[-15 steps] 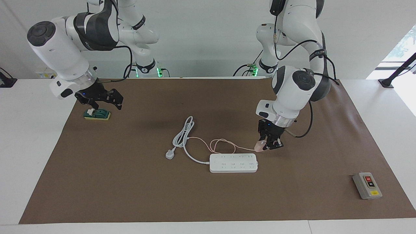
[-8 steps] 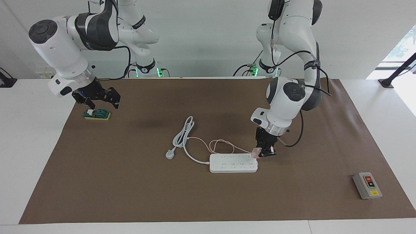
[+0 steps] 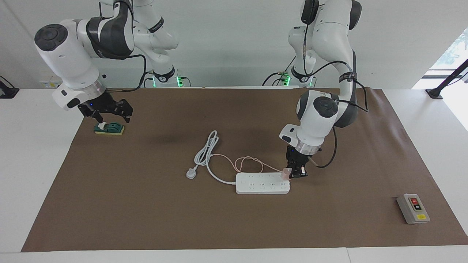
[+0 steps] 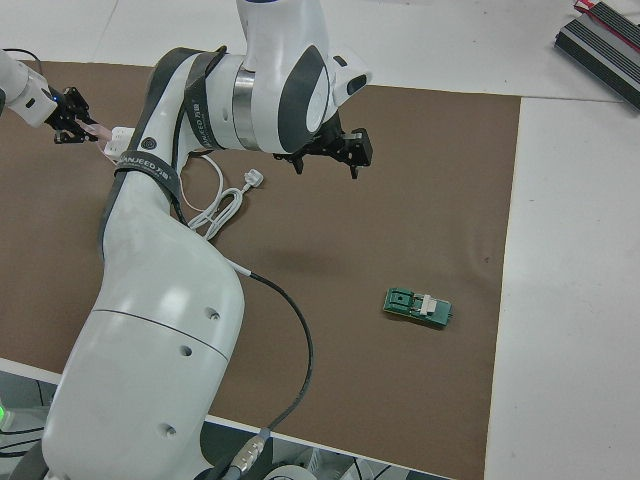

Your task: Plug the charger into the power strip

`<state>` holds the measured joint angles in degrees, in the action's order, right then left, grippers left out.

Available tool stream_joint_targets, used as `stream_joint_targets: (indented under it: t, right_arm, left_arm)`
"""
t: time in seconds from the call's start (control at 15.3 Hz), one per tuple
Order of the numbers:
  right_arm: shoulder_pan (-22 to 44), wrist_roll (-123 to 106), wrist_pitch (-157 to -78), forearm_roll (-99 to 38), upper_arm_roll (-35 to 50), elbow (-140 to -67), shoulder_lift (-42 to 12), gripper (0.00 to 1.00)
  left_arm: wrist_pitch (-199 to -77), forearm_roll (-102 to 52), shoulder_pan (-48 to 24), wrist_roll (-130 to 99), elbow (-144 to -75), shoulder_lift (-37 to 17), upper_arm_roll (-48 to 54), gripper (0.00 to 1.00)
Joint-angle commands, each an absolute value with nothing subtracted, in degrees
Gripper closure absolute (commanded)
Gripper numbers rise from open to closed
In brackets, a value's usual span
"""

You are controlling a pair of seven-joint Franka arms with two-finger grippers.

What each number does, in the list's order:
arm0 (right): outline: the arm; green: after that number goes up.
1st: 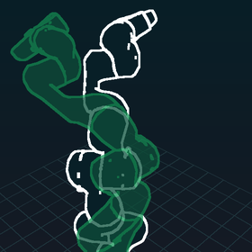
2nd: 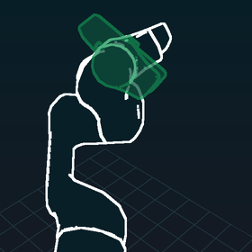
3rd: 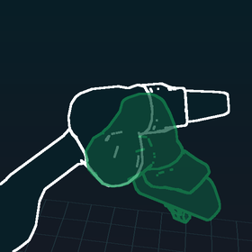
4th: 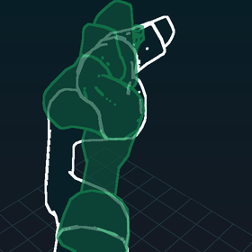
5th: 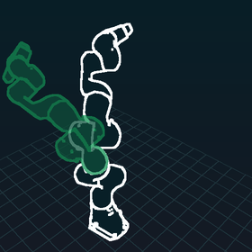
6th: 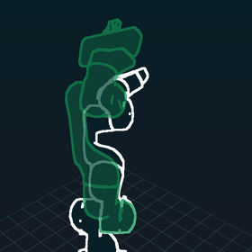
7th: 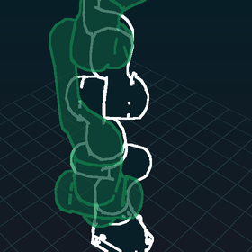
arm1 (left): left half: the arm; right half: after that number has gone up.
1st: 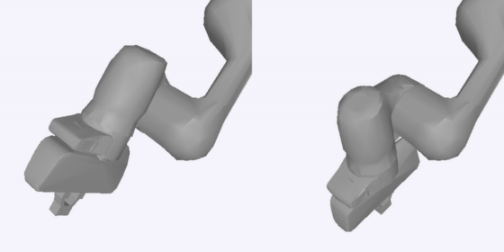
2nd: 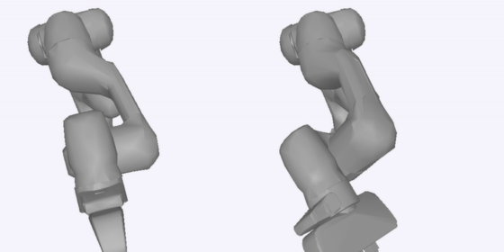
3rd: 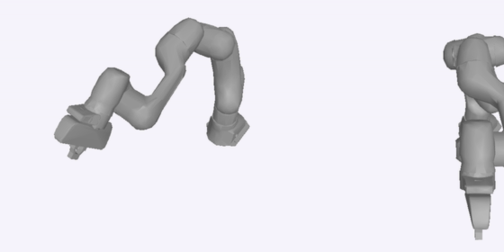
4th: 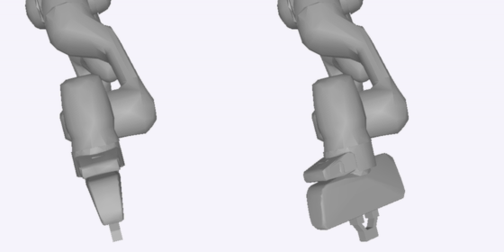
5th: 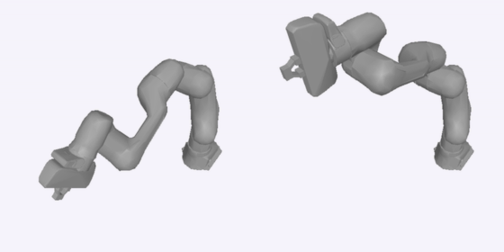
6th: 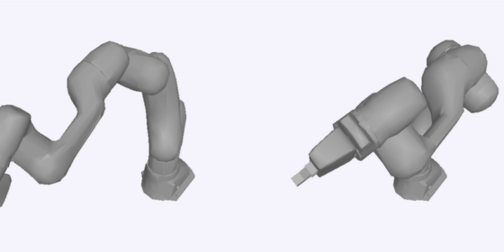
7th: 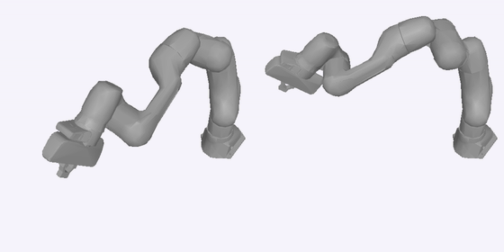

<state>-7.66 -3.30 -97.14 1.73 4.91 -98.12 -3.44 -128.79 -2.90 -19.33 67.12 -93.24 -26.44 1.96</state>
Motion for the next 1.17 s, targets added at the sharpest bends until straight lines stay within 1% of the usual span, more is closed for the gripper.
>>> stream_joint_targets:
  t: [0.0,0.39,0.78,1.11]
  right_arm:
    - [-8.26,-6.85,-96.68,2.81,5.36,-99.05,-2.64,0.0]
    - [-8.18,-7.38,-94.4,2.55,5.45,-99.14,-2.29,0.0]
    - [-7.82,-7.03,-93.78,2.55,5.45,-99.05,-2.2,0.0]
    - [-8.0,-6.94,-93.69,2.46,5.45,-98.53,1.67,0.0]
  left_arm:
    - [-130.43,-1.76,-20.48,67.68,-94.74,-25.84,1.23,1.0]
    - [-130.96,-1.67,-20.57,67.24,-95.27,-25.84,1.23,1.0]
    - [-131.66,-0.44,-20.83,67.15,-95.8,-25.93,1.23,1.0]
    - [-132.45,-0.44,-21.27,67.06,-96.5,-25.93,1.23,1.0]
